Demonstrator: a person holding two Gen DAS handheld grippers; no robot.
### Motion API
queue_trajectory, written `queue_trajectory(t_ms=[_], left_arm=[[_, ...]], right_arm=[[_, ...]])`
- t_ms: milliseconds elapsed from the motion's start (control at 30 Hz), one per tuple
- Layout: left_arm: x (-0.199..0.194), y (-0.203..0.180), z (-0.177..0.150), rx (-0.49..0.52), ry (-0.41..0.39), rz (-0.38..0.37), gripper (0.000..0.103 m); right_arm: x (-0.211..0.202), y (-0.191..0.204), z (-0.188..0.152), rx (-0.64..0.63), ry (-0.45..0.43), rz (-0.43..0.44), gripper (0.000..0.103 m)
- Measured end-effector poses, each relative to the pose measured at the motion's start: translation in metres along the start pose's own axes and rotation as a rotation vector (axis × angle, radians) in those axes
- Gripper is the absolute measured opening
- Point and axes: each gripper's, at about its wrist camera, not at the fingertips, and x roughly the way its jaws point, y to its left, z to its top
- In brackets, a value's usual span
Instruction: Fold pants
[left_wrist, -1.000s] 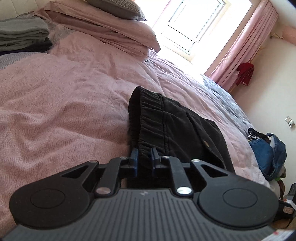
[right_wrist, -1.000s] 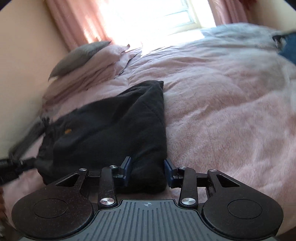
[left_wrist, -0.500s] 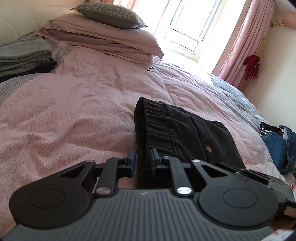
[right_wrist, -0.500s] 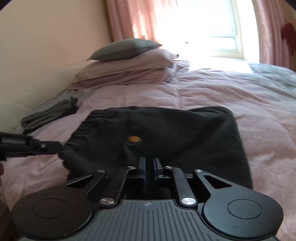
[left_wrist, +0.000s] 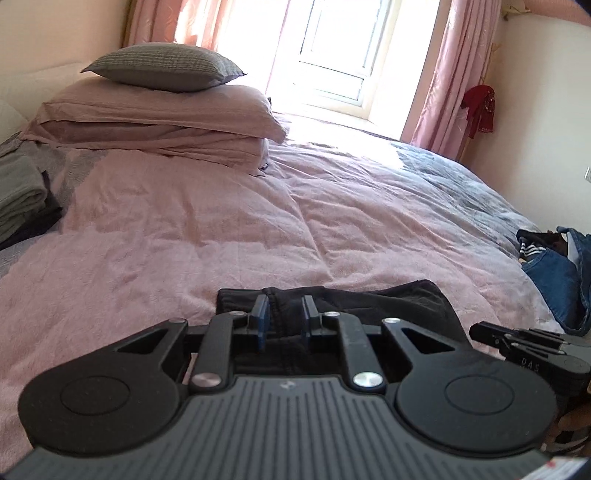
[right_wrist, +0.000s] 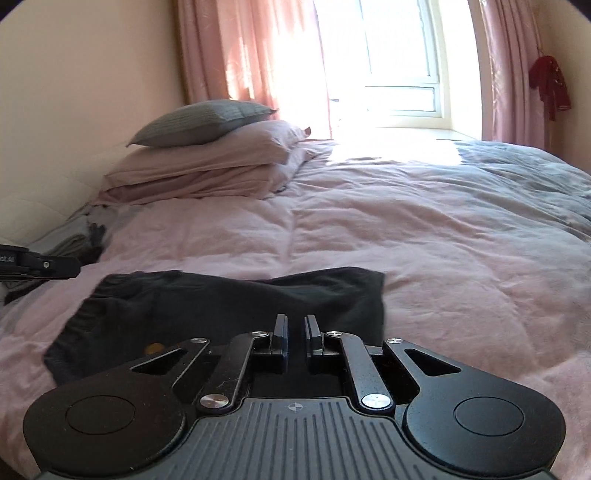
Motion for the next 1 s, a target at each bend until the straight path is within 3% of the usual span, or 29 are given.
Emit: queue_trajectory(t_ms=[167,200,333,400,467,533,633,667,700,867,1000], left_arm=[[0.054,-0.003,-0.008,0.049,0.044,0.086,0.014],[0.063,0.000,-0.015,0.058,0.042,0.105,0.019],[0.079,0.020,-0.049,0.031,-0.014,0.088,0.021],[0.080,0.025,-0.051,-0.007,-0.028,0.071,0.022],[0.082,0.023,-0.050,0.021,-0.034,0.080,0.023],[0.081,0.022,-0.048,0.042,-0.036,0.088,0.025],[0.066,0.025,-0.041,0.017,-0.039,0.079,0.028],[0.057,0.025,-0.039,0.006,-0.051,0.083,0.028],[0.046,0.024,-0.037,0.000,-0.062,0.098,0.023],[-0.011,0.009,-0.046,0.046,-0.085,0.070,0.023],[-0.024,-0.010,-0.068,0.123,-0.037,0.085,0.024]], right_arm=[[0.033,-0.037,0.015,0.005,0.003,0.003,0.004],[0.042,-0.040,0.017,0.002,0.001,0.021,0.004],[0.097,-0.053,0.018,-0.006,0.079,0.031,0.004],[0.118,-0.066,0.014,0.018,0.100,0.043,0.004],[0.124,-0.079,0.015,0.076,0.111,0.069,0.002],[0.115,-0.083,0.018,0.087,0.103,0.057,0.002],[0.086,-0.079,0.017,0.010,0.092,-0.091,0.002],[0.071,-0.080,0.015,0.014,0.080,-0.092,0.002],[0.054,-0.082,0.011,0.032,0.066,-0.073,0.002],[-0.038,-0.064,-0.018,0.051,0.036,0.048,0.003],[-0.073,-0.037,-0.040,0.078,0.042,0.096,0.003]])
